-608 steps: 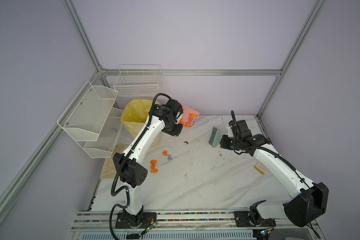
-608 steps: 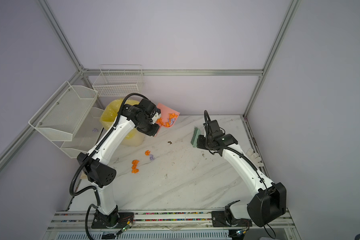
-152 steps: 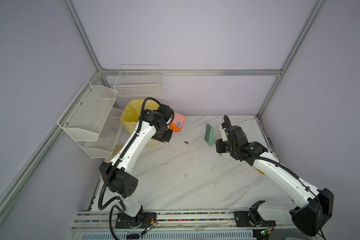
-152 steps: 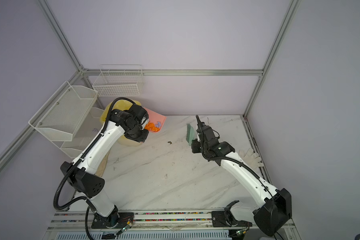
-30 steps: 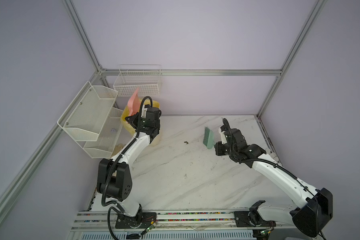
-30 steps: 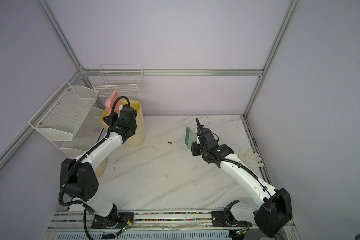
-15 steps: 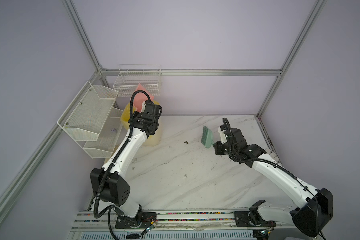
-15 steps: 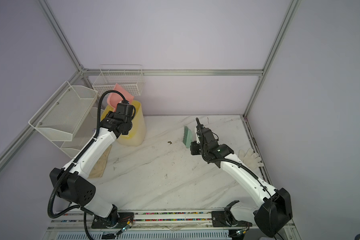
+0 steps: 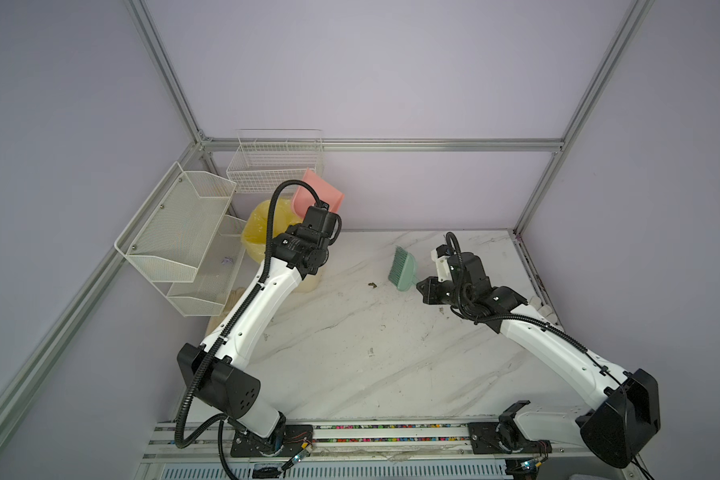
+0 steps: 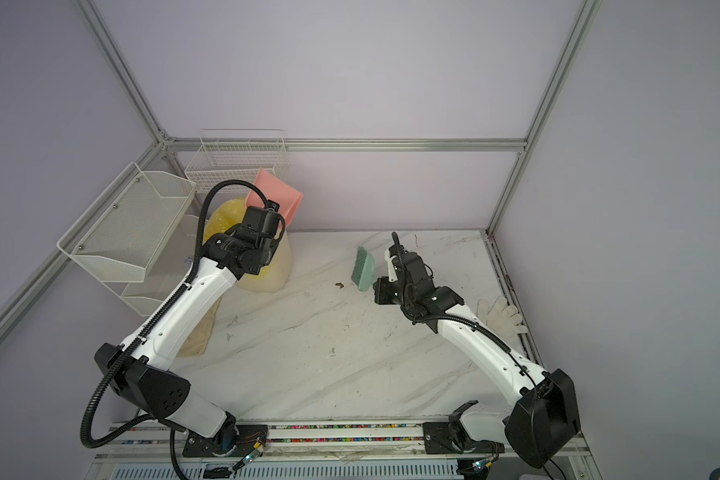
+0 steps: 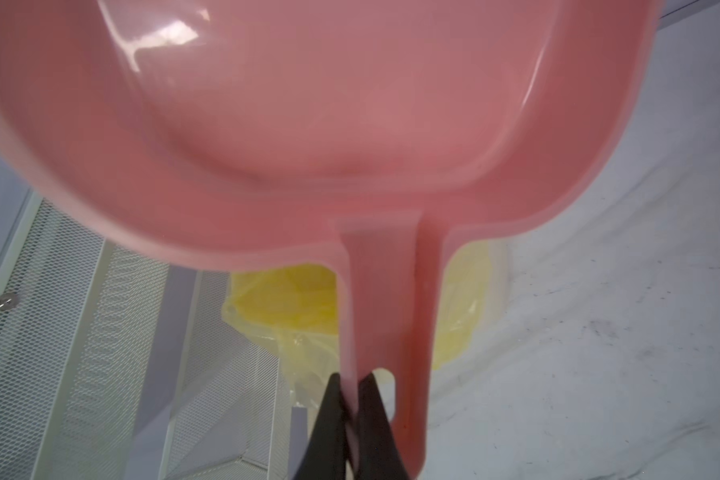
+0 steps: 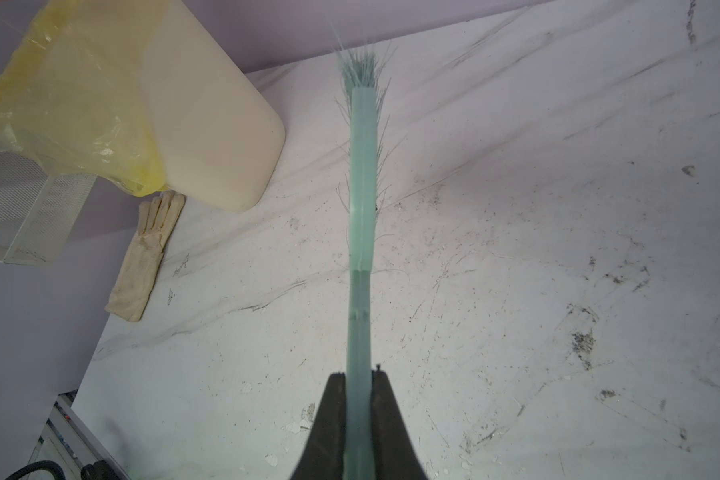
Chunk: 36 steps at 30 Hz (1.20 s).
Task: Sweep away the paper scraps from the table
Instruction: 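Lower the empty dustpan with the left gripper while the right brings the brush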
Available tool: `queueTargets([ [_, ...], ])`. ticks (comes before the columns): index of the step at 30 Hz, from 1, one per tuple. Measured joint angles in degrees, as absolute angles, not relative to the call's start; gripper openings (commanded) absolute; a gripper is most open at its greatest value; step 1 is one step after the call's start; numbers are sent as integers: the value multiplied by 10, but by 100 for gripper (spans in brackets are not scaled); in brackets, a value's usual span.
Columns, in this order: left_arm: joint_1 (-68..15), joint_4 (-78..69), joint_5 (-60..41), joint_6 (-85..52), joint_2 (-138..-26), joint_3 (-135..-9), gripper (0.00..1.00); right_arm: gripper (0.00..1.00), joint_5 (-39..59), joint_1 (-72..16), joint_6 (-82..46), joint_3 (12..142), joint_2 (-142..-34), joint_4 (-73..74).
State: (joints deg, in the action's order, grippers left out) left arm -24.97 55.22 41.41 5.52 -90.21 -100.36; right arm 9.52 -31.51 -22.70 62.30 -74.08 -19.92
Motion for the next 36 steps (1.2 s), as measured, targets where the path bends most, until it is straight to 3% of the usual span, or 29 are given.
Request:
queueTargets([
  [19, -285, 562, 90, -80, -943, -1005, 0, 0, 103, -213, -235, 623, -750, -198],
  [29, -308, 543, -15, -125, -1033, -980, 0, 0, 136, -147, -234, 602, -750, -168],
  [36, -308, 548, -30, -125, -1103, -979, 0, 0, 162, -124, -246, 597, -750, -130],
])
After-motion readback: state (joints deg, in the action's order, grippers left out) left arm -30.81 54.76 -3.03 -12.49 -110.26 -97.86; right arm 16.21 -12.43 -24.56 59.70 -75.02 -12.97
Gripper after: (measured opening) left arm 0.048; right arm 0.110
